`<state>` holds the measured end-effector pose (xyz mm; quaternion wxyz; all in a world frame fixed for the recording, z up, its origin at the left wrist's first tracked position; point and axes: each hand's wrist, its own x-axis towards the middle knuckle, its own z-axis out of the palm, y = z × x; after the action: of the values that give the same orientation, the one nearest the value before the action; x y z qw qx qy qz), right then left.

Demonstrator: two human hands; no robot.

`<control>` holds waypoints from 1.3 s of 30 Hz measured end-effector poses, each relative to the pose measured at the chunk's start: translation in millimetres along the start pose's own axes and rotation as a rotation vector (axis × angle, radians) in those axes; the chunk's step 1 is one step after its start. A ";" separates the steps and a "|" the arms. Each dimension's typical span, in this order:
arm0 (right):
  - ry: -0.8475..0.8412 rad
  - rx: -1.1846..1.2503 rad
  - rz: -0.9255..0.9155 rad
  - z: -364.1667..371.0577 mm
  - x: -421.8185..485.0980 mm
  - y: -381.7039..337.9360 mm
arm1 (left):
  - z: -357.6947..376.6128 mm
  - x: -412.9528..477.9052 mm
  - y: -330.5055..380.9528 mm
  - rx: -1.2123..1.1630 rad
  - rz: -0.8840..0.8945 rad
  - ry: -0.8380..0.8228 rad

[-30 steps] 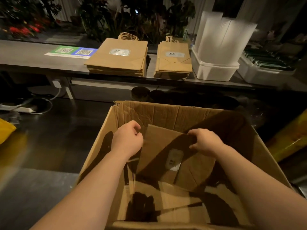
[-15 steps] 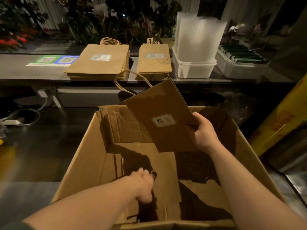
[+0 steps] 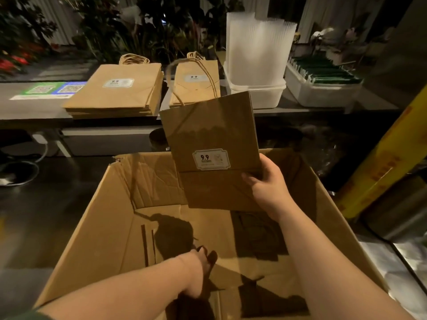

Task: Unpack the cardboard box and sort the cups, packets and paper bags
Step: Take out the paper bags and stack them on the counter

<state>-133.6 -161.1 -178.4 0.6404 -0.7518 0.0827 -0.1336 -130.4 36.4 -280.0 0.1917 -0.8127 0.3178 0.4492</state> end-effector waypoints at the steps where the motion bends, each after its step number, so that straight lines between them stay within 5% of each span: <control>1: -0.003 -0.005 -0.019 -0.4 -1.0 -0.7 | -5.8 -12.0 -3.5 -0.080 -0.013 -0.037; 3: -0.004 -0.027 -0.046 -0.5 -3.0 -3.2 | -8.5 -24.9 -10.9 -0.212 0.081 0.039; 6: 0.026 0.045 -0.076 -1.0 -5.7 -9.1 | -14.3 -39.9 -21.7 -0.372 -0.006 0.277; 10: 0.165 0.420 0.062 -8.7 -5.7 -24.8 | -28.1 -73.6 -40.1 -0.386 -0.092 0.710; 14: 0.079 0.657 0.132 -25.7 -7.5 -31.0 | -38.7 -106.3 -71.8 -0.837 -0.162 0.897; 19: -0.139 0.569 0.204 -22.1 -13.0 -23.3 | -40.1 -137.8 -74.6 -1.617 0.154 1.022; 22: -0.128 0.476 0.283 -9.1 -12.6 -17.4 | -31.8 -135.2 -64.8 -1.765 0.358 1.101; 27: -0.158 0.252 0.380 5.1 -8.8 -0.2 | -36.8 -124.5 -59.5 -1.745 0.466 1.105; 34: -0.252 0.214 0.487 1.5 -0.4 -2.8 | -56.9 -121.3 -69.5 -1.648 0.341 1.114; 39: -0.125 0.238 0.350 0.7 -0.4 -6.1 | -44.8 -84.8 -84.2 -2.205 0.609 0.696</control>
<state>-134.0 -159.3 -172.6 0.7418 -0.6521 0.1558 0.0175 -78.7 99.9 -182.1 -0.8196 -0.5086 -0.0244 0.2627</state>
